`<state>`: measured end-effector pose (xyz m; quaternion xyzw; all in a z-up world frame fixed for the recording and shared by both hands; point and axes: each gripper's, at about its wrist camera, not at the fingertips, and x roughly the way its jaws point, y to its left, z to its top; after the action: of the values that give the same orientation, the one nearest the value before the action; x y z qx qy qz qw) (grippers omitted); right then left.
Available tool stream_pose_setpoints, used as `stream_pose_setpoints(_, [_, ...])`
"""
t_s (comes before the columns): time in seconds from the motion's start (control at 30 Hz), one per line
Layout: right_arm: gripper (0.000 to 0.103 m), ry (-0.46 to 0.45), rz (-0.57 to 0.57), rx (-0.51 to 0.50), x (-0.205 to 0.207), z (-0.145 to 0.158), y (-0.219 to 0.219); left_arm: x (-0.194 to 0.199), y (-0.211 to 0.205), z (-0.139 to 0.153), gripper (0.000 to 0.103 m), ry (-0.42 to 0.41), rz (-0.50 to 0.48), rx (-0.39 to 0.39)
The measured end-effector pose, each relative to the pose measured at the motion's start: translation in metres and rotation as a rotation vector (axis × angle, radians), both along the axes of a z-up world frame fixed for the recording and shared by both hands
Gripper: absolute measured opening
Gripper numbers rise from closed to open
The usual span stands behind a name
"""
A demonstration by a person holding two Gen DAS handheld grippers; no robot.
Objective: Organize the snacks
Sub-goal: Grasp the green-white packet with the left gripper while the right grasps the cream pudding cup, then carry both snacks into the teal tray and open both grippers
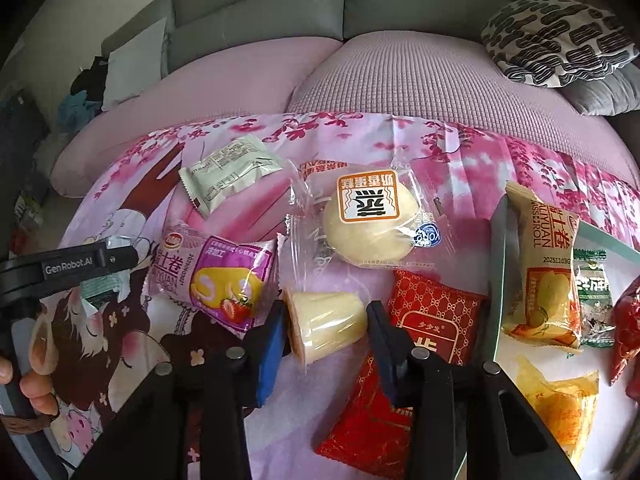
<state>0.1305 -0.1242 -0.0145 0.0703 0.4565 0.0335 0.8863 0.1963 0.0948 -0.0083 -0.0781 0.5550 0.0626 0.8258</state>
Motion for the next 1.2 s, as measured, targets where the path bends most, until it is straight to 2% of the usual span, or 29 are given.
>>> stream_pose_setpoints(0.5, [0.041, -0.053, -0.041, 0.032, -0.04, 0.038, -0.011, -0.041, -0.027, 0.057, 0.058, -0.122, -0.056, -0.024])
stream_pose_setpoints(0.8, [0.041, -0.057, -0.121, 0.076, -0.082, 0.051, -0.04, -0.065, -0.084, 0.067, 0.058, -0.139, -0.206, -0.051])
stream_pose_setpoints(1.0, [0.041, -0.076, -0.213, 0.091, -0.107, 0.06, -0.073, -0.081, -0.129, 0.08, 0.058, -0.165, -0.323, -0.076])
stream_pose_setpoints(1.2, [0.041, -0.063, -0.392, 0.097, -0.131, 0.058, -0.132, -0.098, -0.178, 0.088, 0.058, -0.179, -0.456, -0.101])
